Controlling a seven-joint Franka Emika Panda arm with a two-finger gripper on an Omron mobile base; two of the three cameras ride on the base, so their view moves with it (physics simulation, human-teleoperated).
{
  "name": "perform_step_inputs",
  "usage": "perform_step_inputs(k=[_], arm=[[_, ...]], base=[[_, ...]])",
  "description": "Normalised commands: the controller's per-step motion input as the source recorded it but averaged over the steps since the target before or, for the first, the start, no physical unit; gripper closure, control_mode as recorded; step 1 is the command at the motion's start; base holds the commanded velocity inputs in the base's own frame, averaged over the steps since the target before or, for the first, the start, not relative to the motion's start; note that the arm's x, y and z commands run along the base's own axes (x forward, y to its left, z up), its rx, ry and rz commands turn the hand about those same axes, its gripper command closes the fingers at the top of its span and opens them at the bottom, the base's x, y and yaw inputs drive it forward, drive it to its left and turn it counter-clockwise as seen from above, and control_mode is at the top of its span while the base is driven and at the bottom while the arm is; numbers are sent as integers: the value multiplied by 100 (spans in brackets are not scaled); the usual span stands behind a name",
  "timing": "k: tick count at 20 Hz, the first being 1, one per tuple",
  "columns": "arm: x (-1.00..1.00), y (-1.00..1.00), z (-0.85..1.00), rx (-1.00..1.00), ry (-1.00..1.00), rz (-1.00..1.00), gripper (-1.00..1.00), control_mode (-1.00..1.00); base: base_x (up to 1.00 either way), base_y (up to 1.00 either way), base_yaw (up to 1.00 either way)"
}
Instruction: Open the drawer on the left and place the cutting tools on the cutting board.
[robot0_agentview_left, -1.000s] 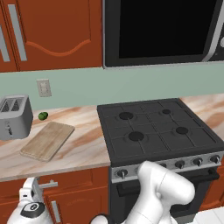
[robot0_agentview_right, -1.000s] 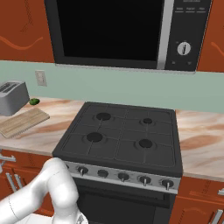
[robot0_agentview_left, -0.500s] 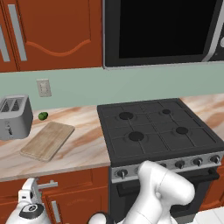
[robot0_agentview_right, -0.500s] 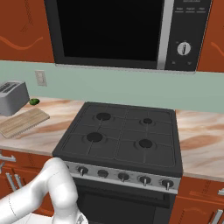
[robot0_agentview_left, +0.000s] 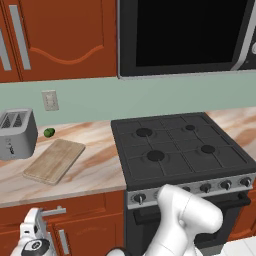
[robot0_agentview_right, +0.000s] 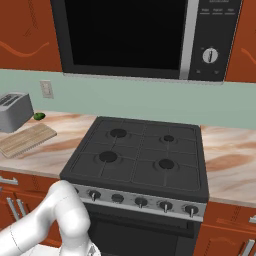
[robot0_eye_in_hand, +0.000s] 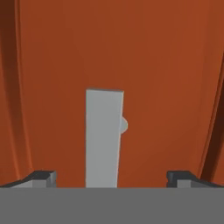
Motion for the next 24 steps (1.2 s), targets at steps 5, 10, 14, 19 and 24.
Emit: perform_step_inputs(k=[5,10,14,19,24], arm=[[12,0,-9,0,-1,0,-100,-100],[6,0,-24,0,-3,0,-100,-100],[0,0,-53,-2,-7,0,-100,-100],[0,0,-73,-3,-11,0,-100,-100],[0,0,-7,0,-4,0,-100,-100]], base=[[0,0,0],[0,0,0],[0,0,0],[0,0,0],[0,0,0]])
